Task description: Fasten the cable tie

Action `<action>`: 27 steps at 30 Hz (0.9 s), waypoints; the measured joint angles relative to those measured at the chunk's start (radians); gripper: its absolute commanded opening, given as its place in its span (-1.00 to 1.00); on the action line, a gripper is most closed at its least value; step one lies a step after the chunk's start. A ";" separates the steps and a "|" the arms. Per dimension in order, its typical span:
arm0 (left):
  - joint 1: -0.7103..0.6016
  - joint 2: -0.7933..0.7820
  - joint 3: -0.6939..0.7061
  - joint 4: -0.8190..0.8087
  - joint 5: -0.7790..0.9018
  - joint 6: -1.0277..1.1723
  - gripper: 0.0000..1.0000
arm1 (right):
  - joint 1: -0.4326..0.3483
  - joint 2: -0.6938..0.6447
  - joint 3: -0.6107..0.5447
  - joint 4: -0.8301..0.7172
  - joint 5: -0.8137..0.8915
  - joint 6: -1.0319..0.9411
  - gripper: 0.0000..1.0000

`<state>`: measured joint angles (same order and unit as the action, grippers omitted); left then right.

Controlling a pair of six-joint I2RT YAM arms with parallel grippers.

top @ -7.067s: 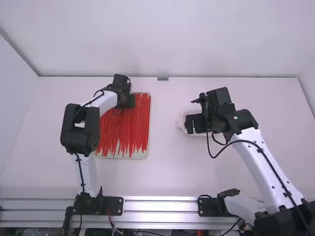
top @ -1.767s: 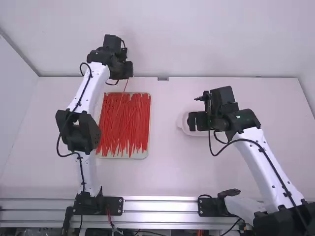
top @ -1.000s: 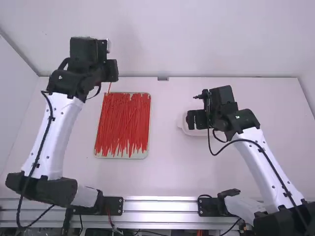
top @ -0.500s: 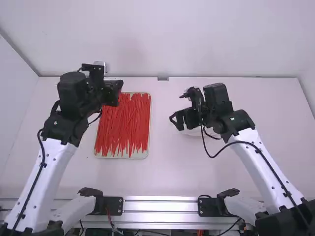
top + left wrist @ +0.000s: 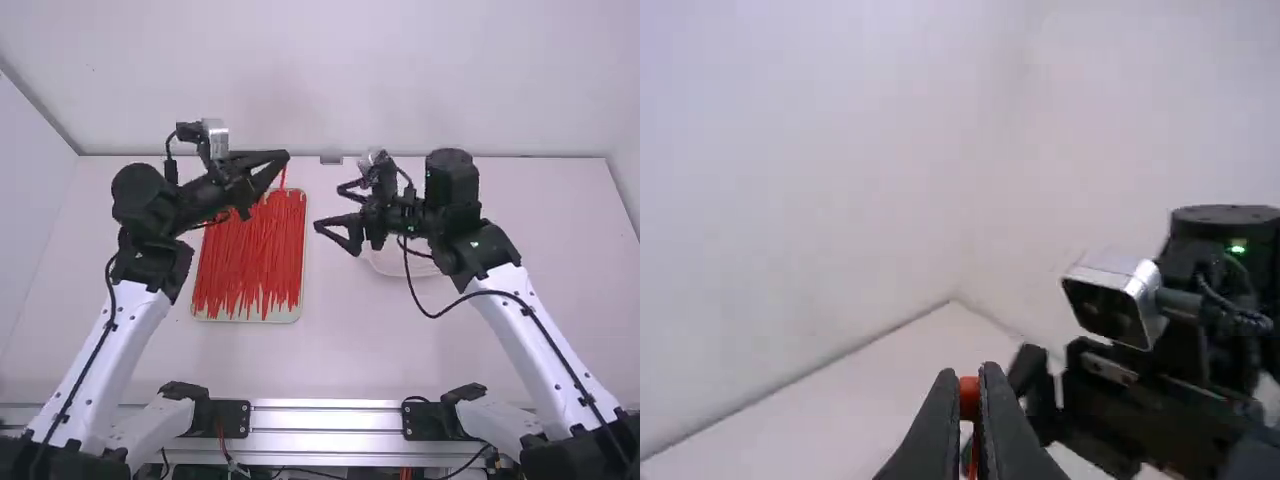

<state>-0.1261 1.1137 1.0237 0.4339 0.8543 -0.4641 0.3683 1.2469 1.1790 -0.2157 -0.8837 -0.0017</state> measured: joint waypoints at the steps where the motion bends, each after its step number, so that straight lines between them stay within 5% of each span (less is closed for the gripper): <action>1: 0.000 0.007 -0.010 0.059 0.024 -0.041 -0.96 | 0.000 0.000 0.000 0.023 -0.024 0.000 1.00; 12: -0.054 0.069 -0.056 0.445 0.088 -0.338 -0.96 | 0.039 0.000 0.000 0.245 -0.158 0.029 0.92; 18: -0.077 0.083 -0.056 0.521 0.085 -0.439 -0.96 | 0.055 0.000 0.000 0.300 -0.177 0.048 0.36; 23: -0.082 0.084 -0.056 0.557 0.069 -0.476 -0.96 | 0.054 0.000 0.000 0.302 -0.180 0.055 0.25; 27: -0.098 0.084 -0.056 0.579 0.040 -0.497 -0.96 | 0.054 0.000 0.000 0.319 -0.181 0.076 -0.22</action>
<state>-0.2237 1.1976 0.9676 1.0126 0.8940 -0.9611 0.4225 1.2469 1.1793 0.1028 -1.0645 0.0742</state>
